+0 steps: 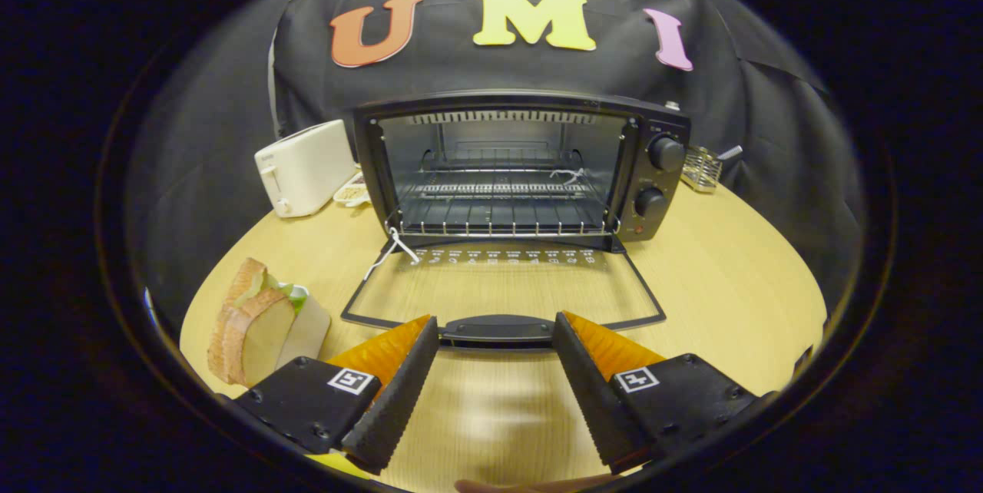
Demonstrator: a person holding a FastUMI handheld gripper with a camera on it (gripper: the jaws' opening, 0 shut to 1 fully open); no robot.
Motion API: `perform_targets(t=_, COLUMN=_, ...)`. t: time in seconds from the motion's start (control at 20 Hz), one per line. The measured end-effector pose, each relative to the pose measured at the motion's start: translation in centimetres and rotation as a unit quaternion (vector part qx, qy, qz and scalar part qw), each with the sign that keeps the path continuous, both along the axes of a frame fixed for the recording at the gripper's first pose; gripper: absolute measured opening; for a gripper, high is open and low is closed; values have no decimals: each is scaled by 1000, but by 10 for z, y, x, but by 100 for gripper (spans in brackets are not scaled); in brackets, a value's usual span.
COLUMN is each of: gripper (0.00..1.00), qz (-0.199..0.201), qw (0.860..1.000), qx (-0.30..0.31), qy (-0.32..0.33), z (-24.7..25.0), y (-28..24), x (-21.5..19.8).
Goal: Open the toaster oven, put the food inside, and close the toaster oven door.
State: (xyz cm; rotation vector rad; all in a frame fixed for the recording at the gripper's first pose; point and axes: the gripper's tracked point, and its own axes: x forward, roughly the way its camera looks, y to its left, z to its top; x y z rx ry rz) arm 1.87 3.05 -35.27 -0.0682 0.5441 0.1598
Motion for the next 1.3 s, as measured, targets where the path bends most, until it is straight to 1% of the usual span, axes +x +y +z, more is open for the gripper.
perform_targets(t=0.15, gripper=99, qz=31, qw=998, qx=-36, qy=-29, z=41, y=8, x=-5)
perform_targets(t=0.2, gripper=99, qz=44, qw=997, qx=-45, qy=-50, z=61, y=12, x=-4)
perform_targets(t=0.25, gripper=100, qz=62, qw=995, qx=-52, qy=-66, z=78, y=20, x=-4)
perform_targets(t=0.3, gripper=100, qz=88, qw=993, qx=-50, qy=-68, z=90, y=31, x=-7)
perform_targets(t=0.35, gripper=100, qz=118, qw=991, qx=-37, qy=-54, z=94, y=46, x=-15)
perform_targets(t=0.45, gripper=100, qz=142, qw=990, qx=9, qy=-9, z=100, y=67, x=-28)
perform_targets(t=0.55, gripper=98, qz=177, qw=982, qx=58, qy=40, z=102, y=91, x=-36)
perform_targets(t=0.65, gripper=95, qz=202, qw=974, qx=69, qy=69, z=102, y=105, x=-39)
perform_targets(t=0.75, gripper=96, qz=210, qw=971, qx=65, qy=95, z=92, y=111, x=-40)
perform_targets(t=0.85, gripper=95, qz=216, qw=963, qx=77, qy=140, z=78, y=120, x=-43)
perform_targets(t=0.9, gripper=95, qz=220, qw=956, qx=92, qy=173, z=69, y=127, x=-46)
perform_targets(t=0.95, gripper=95, qz=215, qw=949, qx=104, qy=204, z=61, y=129, x=-50)
perform_targets(t=1.05, gripper=95, qz=219, qw=928, qx=135, qy=268, z=51, y=139, x=-62)
perform_targets(t=1.1, gripper=94, qz=218, qw=923, qx=140, qy=284, z=46, y=140, x=-64)
perform_targets(t=1.2, gripper=94, qz=215, qw=917, qx=147, qy=301, z=38, y=143, x=-64)
perform_targets(t=1.3, gripper=90, qz=216, qw=914, qx=146, qy=312, z=27, y=146, x=-62)
